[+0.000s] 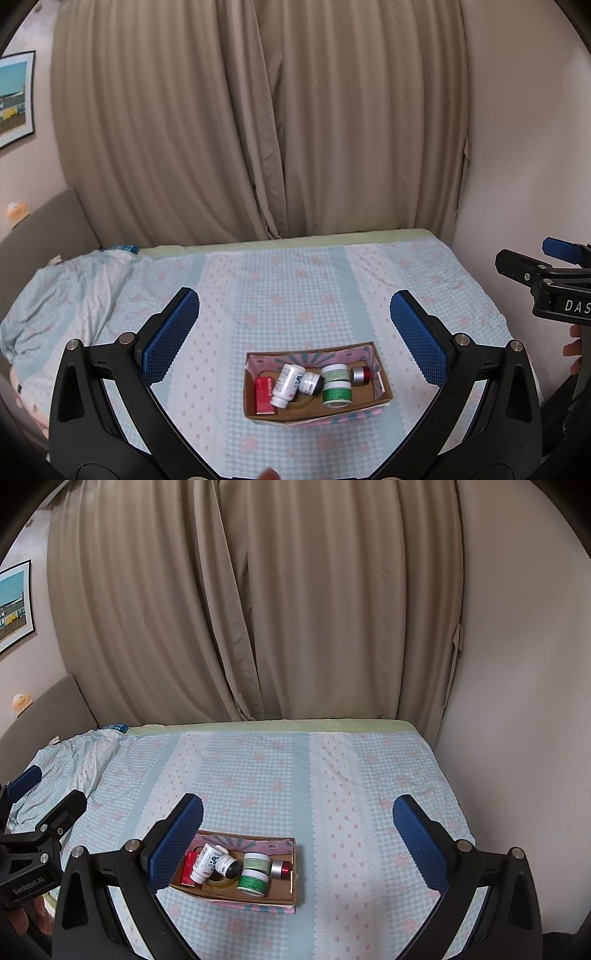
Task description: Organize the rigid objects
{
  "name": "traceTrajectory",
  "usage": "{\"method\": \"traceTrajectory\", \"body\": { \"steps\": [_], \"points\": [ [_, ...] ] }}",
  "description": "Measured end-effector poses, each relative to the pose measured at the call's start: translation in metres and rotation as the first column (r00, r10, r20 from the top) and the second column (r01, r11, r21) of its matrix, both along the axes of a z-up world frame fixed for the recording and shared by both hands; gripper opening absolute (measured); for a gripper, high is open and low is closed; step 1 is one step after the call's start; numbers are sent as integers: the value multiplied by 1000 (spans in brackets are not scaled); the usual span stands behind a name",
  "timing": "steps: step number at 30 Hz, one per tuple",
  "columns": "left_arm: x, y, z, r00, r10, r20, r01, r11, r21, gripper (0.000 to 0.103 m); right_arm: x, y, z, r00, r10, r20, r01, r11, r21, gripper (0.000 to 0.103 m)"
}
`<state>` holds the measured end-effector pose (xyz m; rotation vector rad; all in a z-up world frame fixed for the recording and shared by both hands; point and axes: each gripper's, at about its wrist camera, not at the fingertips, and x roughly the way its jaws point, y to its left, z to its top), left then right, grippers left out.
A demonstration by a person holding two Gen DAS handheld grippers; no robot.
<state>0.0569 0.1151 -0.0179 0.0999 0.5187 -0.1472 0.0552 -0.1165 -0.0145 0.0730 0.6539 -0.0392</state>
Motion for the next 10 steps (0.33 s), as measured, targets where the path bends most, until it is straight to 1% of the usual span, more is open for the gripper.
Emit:
{"method": "traceTrajectory", "body": {
  "steps": [3, 10],
  "points": [
    [-2, 2, 1, 1000, 9, 15, -9, 1000, -4, 103, 0, 0, 0, 1000, -1, 0, 1, 1000, 0, 102],
    [-6, 2, 3, 998, 17, 64, -18, 1000, 12, 103, 1, -1, -2, 1000, -2, 2, 2, 1000, 2, 102]
  ]
}}
